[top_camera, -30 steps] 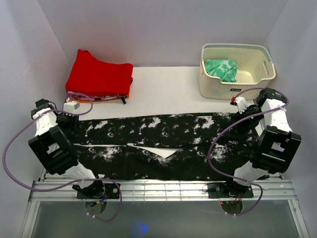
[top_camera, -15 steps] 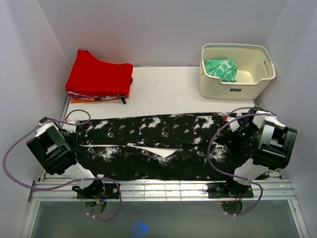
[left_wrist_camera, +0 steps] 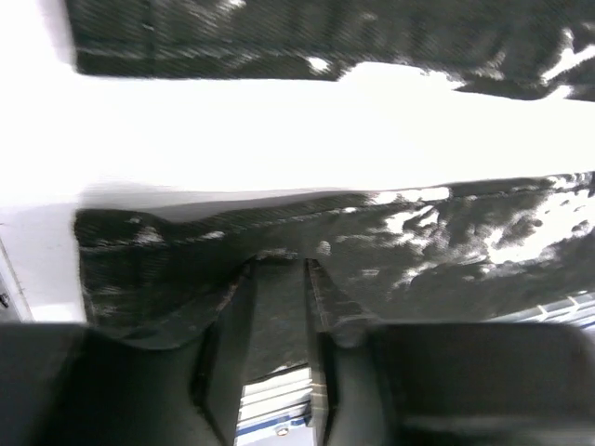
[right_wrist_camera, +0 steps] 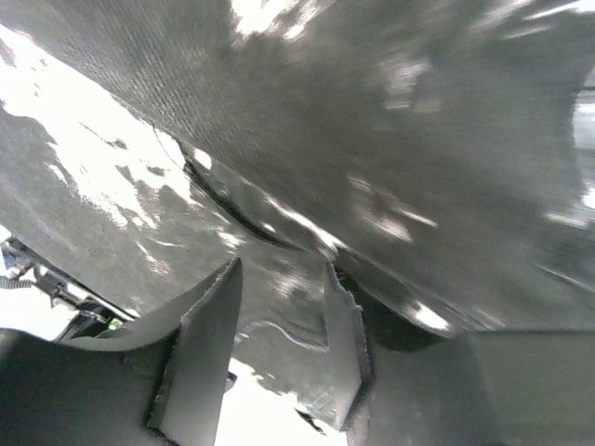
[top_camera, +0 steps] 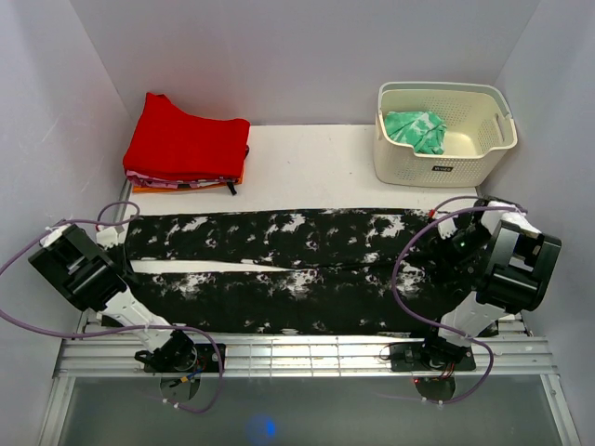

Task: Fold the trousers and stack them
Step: Flatten the trousers out

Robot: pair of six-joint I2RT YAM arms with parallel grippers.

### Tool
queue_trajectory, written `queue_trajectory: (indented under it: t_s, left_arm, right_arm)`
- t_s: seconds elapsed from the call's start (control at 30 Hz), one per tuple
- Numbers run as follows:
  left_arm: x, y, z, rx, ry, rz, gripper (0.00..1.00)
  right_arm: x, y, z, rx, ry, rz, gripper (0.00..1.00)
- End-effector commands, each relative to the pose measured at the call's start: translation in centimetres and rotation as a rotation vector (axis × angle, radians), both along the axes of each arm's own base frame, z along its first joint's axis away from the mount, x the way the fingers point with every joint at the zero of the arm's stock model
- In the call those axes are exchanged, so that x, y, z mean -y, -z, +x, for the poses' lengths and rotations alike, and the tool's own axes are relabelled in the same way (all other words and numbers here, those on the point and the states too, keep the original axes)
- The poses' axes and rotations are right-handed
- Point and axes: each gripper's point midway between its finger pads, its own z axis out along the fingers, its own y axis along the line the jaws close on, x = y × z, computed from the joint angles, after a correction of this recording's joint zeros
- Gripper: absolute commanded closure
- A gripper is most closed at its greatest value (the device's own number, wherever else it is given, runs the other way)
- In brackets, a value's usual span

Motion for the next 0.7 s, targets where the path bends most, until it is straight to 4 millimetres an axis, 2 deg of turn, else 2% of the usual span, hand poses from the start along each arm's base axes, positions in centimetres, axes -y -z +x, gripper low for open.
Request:
queue_trajectory:
  t_s: [0.0,0.07,0.1,0.2,0.23,0.27,0.33,0.37,0.47,0.57,0.67]
  left_arm:
    - [-5.3,2.1,1.5,0.079,0.08,0.207,0.56]
    - [-4.0,1.4,1.7,0.114,0.101,0.173,0.52]
    - [-3.5,0.5,1.9,0.142,0.11,0.178,0.49]
    - [-2.4,-1.8,2.7,0.212,0.128,0.18,0.47]
    - [-2.1,-2.3,2.9,0.226,0.134,0.18,0.45]
    - [-1.8,-2.8,3.0,0.234,0.141,0.178,0.44]
    - [-1.4,-3.7,3.4,0.253,0.149,0.179,0.43]
    - [-1.3,-3.9,3.5,0.257,0.15,0.179,0.42]
    - [-1.2,-4.1,3.7,0.262,0.149,0.176,0.41]
    - [-1.2,-3.5,3.8,0.251,0.137,0.167,0.4]
    - [-1.1,-3.3,4.0,0.247,0.125,0.151,0.4]
  right_arm:
    - [0.5,-3.4,4.8,0.175,0.025,0.034,0.52]
    - [0.0,-5.4,5.9,0.19,0.078,0.073,0.49]
    - [0.5,-6.9,7.3,0.23,0.102,0.058,0.48]
    - [2.5,-8.7,8.8,0.247,0.198,-0.018,0.47]
    - [3.2,-8.7,8.9,0.238,0.225,-0.039,0.46]
    - [4.8,-8.5,8.4,0.218,0.264,-0.083,0.42]
    - [6.3,-7.6,7.4,0.167,0.301,-0.108,0.4]
    - [7.6,-7.0,6.3,0.133,0.335,-0.121,0.39]
    - [8.9,-4.8,3.9,0.054,0.379,-0.093,0.38]
    - [8.7,-3.0,2.5,0.005,0.403,-0.038,0.39]
    - [8.1,-1.5,2.2,-0.011,0.408,0.002,0.4]
